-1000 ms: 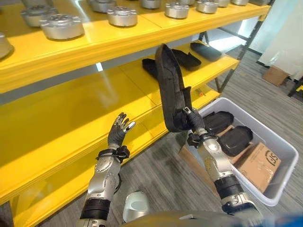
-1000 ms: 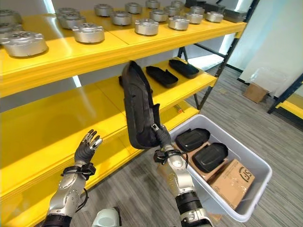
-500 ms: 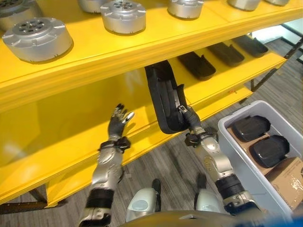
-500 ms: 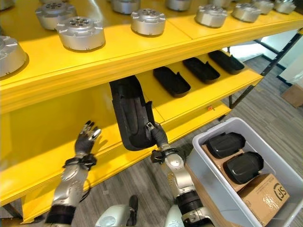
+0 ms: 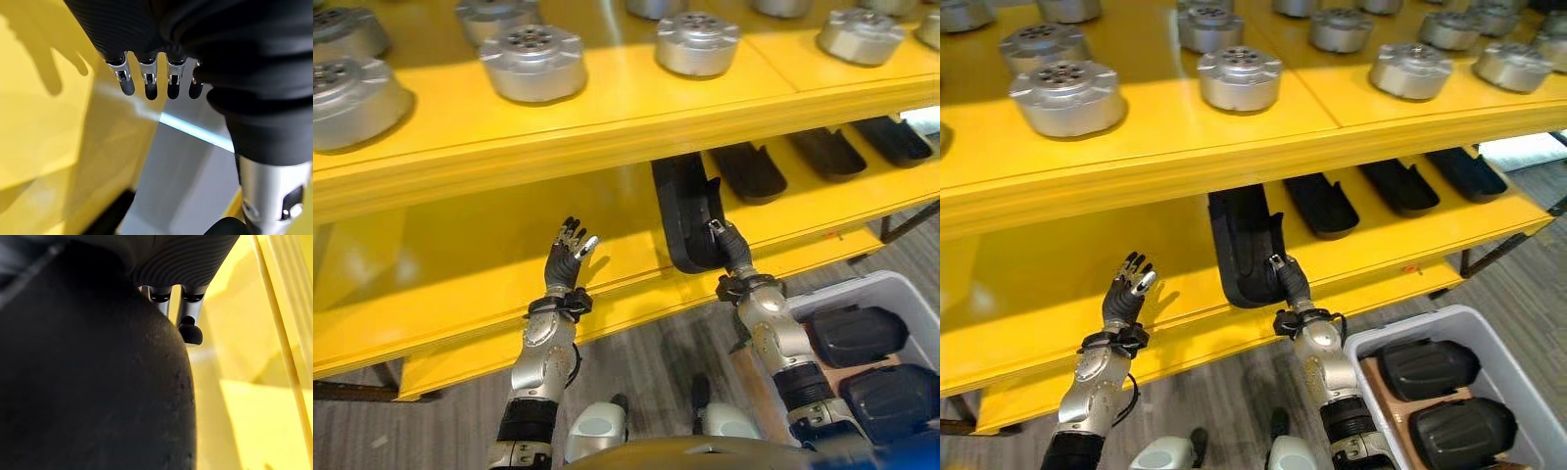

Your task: Move parts from the plastic box to the shelf.

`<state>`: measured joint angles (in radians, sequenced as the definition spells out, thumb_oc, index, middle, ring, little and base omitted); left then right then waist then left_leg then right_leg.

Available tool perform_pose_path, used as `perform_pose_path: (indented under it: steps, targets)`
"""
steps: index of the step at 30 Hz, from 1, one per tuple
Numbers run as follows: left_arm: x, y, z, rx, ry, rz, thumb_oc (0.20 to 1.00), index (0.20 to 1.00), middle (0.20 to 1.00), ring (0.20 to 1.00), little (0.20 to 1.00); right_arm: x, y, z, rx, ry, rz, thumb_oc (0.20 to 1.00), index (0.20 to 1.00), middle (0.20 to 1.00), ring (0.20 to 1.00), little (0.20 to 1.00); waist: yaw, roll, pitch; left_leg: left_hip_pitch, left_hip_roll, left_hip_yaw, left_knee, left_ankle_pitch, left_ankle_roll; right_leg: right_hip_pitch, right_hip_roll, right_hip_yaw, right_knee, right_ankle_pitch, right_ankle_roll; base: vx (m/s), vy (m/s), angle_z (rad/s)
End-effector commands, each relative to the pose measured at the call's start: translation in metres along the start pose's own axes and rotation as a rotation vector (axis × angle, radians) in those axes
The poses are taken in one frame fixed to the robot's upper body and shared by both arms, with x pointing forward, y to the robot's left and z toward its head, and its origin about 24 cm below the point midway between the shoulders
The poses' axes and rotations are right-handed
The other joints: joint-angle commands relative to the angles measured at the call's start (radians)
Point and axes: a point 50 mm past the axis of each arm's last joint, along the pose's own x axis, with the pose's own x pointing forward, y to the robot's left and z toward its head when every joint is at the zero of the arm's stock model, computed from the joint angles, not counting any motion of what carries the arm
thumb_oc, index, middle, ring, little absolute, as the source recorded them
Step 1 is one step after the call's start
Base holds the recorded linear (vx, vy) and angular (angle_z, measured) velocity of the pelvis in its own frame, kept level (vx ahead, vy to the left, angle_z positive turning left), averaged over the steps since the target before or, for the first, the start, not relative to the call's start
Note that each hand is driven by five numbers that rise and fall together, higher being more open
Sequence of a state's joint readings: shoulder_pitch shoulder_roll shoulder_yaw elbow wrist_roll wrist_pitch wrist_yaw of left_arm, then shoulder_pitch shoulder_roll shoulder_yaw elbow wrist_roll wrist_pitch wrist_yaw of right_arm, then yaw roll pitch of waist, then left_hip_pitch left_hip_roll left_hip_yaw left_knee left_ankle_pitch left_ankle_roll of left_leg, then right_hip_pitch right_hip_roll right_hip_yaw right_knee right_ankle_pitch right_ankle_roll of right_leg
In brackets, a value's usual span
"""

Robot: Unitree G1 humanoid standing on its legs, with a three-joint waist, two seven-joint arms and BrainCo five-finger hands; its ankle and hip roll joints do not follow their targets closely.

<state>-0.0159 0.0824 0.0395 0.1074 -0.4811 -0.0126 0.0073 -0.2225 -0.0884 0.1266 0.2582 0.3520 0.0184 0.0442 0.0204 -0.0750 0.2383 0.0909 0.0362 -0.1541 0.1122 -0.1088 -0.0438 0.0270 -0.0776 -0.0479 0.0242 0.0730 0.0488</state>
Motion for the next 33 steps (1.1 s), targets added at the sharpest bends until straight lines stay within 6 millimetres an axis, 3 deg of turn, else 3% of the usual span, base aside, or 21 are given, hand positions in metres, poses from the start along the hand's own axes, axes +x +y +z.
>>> perform_pose_path:
  steps: [1, 2, 10, 15, 17, 25, 33]
  targets:
    - [-0.007, 0.0, 0.02, 0.029, -0.095, -0.043, 1.0, 1.0, 1.0, 1.0, 1.0, 0.005, 0.017, 0.034, 0.053, -0.182, 0.079, 0.2, 0.2, 0.2, 0.2, 0.2, 0.012, 0.018, -0.081, 0.035, 0.099, 0.067, -0.05, 0.01, -0.014, -0.047, -0.055, -0.024, 0.148, -0.078, 0.018, 0.1, -0.416, 0.14]
    - [-0.011, 0.003, 0.017, 0.018, -0.084, -0.034, 1.0, 1.0, 1.0, 1.0, 1.0, 0.008, 0.021, 0.038, 0.043, -0.195, 0.1, 0.2, 0.2, 0.2, 0.2, 0.2, 0.02, 0.021, -0.085, 0.043, 0.126, 0.06, -0.052, 0.023, -0.021, -0.048, -0.034, -0.035, 0.19, -0.111, 0.001, 0.07, -0.346, 0.15]
    - [-0.016, 0.004, 0.012, -0.011, -0.063, -0.021, 1.0, 1.0, 1.0, 1.0, 1.0, 0.016, 0.033, 0.051, 0.014, -0.224, 0.162, 0.2, 0.2, 0.2, 0.2, 0.2, 0.043, 0.031, -0.08, 0.036, 0.166, 0.051, -0.039, 0.074, -0.038, -0.045, 0.0, -0.065, 0.247, -0.158, -0.032, 0.01, -0.176, 0.12]
    - [-0.013, -0.004, 0.009, -0.037, -0.059, -0.034, 1.0, 1.0, 1.0, 1.0, 1.0, 0.017, 0.035, 0.054, 0.007, -0.227, 0.173, 0.2, 0.2, 0.2, 0.2, 0.2, 0.032, 0.02, -0.066, -0.05, 0.162, 0.163, 0.035, 0.118, -0.04, -0.021, -0.03, -0.133, 0.245, -0.157, -0.038, -0.02, -0.114, 0.57]
    - [-0.012, -0.003, 0.007, -0.023, -0.046, -0.033, 1.0, 1.0, 1.0, 1.0, 1.0, 0.023, 0.037, 0.064, -0.062, -0.255, 0.169, 0.2, 0.2, 0.2, 0.2, 0.2, 0.038, 0.028, -0.071, -0.039, 0.176, 0.169, -0.022, 0.123, -0.04, -0.031, -0.018, -0.137, 0.266, -0.167, -0.043, 0.02, -0.094, 0.68]
    - [-0.014, -0.013, 0.0, -0.026, -0.013, -0.084, 1.0, 1.0, 1.0, 1.0, 1.0, 0.04, 0.043, 0.077, -0.112, -0.282, 0.128, 0.2, 0.2, 0.2, 0.2, 0.2, 0.061, 0.048, -0.051, -0.025, 0.166, 0.188, -0.028, 0.108, -0.047, 0.007, -0.044, -0.181, 0.25, -0.173, -0.039, 0.03, 0.028, 0.22]
    - [-0.018, -0.009, 0.002, 0.0, -0.013, -0.097, 1.0, 1.0, 1.0, 1.0, 1.0, 0.075, 0.038, 0.113, -0.196, -0.302, 0.015, 0.2, 0.2, 0.2, 0.2, 0.2, 0.119, 0.064, -0.017, -0.064, 0.124, 0.197, 0.036, 0.05, -0.038, 0.01, -0.078, -0.168, 0.236, -0.158, -0.025, 0.04, 0.108, 0.03]
